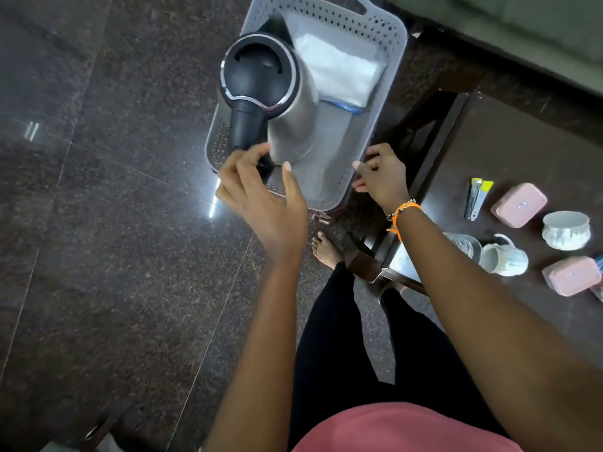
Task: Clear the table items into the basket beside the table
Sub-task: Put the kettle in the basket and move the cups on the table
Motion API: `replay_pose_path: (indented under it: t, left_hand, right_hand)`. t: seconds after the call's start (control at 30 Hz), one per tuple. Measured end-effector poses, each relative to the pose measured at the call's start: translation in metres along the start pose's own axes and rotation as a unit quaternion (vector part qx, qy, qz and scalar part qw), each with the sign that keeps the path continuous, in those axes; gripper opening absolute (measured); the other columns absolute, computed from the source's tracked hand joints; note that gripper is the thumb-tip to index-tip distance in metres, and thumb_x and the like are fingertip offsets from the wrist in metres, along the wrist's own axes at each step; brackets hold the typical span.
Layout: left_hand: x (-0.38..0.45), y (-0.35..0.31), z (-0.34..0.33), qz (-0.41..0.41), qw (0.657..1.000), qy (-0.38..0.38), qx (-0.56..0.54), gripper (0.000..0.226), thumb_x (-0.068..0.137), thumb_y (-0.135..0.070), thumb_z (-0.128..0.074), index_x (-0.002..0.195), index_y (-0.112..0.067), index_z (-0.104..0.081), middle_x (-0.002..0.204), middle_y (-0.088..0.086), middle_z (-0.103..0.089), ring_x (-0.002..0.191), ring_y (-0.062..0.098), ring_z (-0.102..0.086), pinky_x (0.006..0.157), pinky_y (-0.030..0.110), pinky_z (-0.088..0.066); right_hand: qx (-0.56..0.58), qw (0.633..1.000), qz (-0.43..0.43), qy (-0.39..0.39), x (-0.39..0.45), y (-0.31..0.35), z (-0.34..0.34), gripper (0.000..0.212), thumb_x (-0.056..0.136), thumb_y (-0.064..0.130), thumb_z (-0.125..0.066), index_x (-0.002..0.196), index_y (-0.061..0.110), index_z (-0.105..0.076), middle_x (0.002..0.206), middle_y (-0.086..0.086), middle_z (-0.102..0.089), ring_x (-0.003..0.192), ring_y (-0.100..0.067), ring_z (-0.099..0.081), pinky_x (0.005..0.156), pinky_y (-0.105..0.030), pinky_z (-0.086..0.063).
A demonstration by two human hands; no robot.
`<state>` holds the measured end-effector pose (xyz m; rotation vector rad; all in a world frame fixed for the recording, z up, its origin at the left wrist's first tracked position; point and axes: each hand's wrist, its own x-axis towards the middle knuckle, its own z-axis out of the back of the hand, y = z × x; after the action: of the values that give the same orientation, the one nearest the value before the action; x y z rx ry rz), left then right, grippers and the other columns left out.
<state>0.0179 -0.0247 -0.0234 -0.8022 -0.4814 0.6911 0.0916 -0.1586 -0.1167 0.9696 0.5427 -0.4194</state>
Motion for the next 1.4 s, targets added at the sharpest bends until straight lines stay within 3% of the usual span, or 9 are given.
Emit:
replay_pose_path:
  t: [0.13,0.23,0.37,0.5,0.63,0.8,0.9,1.27,1.4]
  left_hand:
    - [-0.049,-0.013,-0.017,0.003,0.986,0.152,-0.06,0.02,0.081,-0.002,-0.057,0.1,-0.009,-0.059,0.094,-0.001,-0.053,0.09,0.021,-0.053,0.086,0.039,-0.044]
    - [-0.087,-0.014,-0.038,0.044,0.947,0.312,-0.062,0.023,0.083,-0.002,-0.056,0.103,-0.014,-0.059,0.089,-0.001,-0.056,0.084,0.019,-0.055,0.08,0.039,-0.049]
    - [-0.13,-0.002,-0.069,0.058,0.889,0.454,-0.02,0.026,0.082,-0.002,-0.056,0.104,-0.016,-0.059,0.087,-0.001,-0.057,0.079,0.012,-0.055,0.079,0.032,-0.05]
    - [-0.168,0.007,-0.091,0.049,0.833,0.548,0.059,0.024,0.084,-0.001,-0.054,0.103,-0.013,-0.063,0.093,0.006,-0.064,0.071,0.007,-0.051,0.075,0.018,-0.041]
    - [-0.196,0.001,-0.103,0.072,0.818,0.564,0.085,0.021,0.087,-0.001,-0.052,0.102,-0.009,-0.064,0.092,0.003,-0.061,0.077,0.01,-0.053,0.067,0.007,-0.038]
    - [-0.219,-0.023,-0.113,0.089,0.834,0.535,0.097,0.02,0.088,-0.003,-0.053,0.102,-0.012,-0.063,0.088,-0.003,-0.058,0.077,0.011,-0.053,0.076,0.024,-0.042]
    - [-0.232,-0.039,-0.122,0.099,0.852,0.507,0.084,0.021,0.088,-0.002,-0.052,0.103,-0.014,-0.062,0.086,-0.005,-0.057,0.074,0.004,-0.052,0.072,0.016,-0.042]
    - [-0.301,-0.131,-0.198,0.041,0.853,0.518,0.049,0.023,0.084,0.001,-0.053,0.098,-0.013,-0.064,0.082,-0.007,-0.059,0.072,-0.001,-0.053,0.066,0.0,-0.038]
    - [-0.329,-0.163,-0.238,0.036,0.844,0.534,0.036,0.022,0.085,0.001,-0.052,0.1,-0.011,-0.064,0.089,0.001,-0.062,0.082,0.012,-0.057,0.078,0.02,-0.045]
  right_hand:
    - [-0.072,0.997,0.027,-0.006,-0.017,-0.045,0.031,0.022,0.085,0.013,-0.064,0.103,0.001,-0.06,0.075,-0.005,-0.065,0.069,-0.02,-0.06,0.07,-0.032,-0.05]
    - [-0.191,0.979,0.059,-0.029,-0.039,-0.095,0.064,0.034,0.079,0.02,-0.07,0.11,0.01,-0.059,0.104,-0.009,-0.066,0.092,-0.023,-0.058,0.082,-0.031,-0.044]
    - [-0.355,0.933,0.043,-0.049,-0.065,-0.159,0.1,0.089,0.063,0.039,-0.08,0.138,0.013,-0.039,0.144,-0.013,-0.041,0.134,-0.036,-0.034,0.11,-0.049,-0.028]
    - [-0.37,0.928,-0.044,0.026,-0.071,-0.205,0.126,0.124,0.055,0.035,-0.087,0.15,0.025,-0.008,0.157,-0.011,-0.014,0.142,-0.042,-0.016,0.109,-0.059,-0.027]
    - [-0.378,0.924,0.06,0.014,-0.058,-0.222,0.141,0.098,0.063,0.007,-0.074,0.146,0.016,-0.022,0.145,-0.013,-0.034,0.127,-0.037,-0.039,0.104,-0.043,-0.039]
    - [-0.358,0.928,0.097,0.034,-0.054,-0.222,0.163,0.094,0.06,0.013,-0.08,0.14,0.012,-0.031,0.135,-0.01,-0.041,0.116,-0.034,-0.044,0.099,-0.041,-0.041]
    - [-0.285,0.952,0.114,-0.003,-0.064,-0.222,0.185,0.091,0.056,0.014,-0.081,0.135,0.008,-0.037,0.129,-0.011,-0.044,0.114,-0.034,-0.044,0.097,-0.043,-0.045]
    - [-0.089,0.976,0.064,-0.187,-0.073,-0.242,0.319,0.082,0.058,0.016,-0.077,0.131,0.005,-0.04,0.127,-0.011,-0.048,0.118,-0.028,-0.047,0.087,-0.036,-0.047]
    - [-0.095,0.966,0.032,-0.239,-0.059,-0.267,0.368,0.082,0.059,0.016,-0.074,0.133,0.005,-0.04,0.126,-0.011,-0.049,0.118,-0.027,-0.047,0.093,-0.029,-0.041]
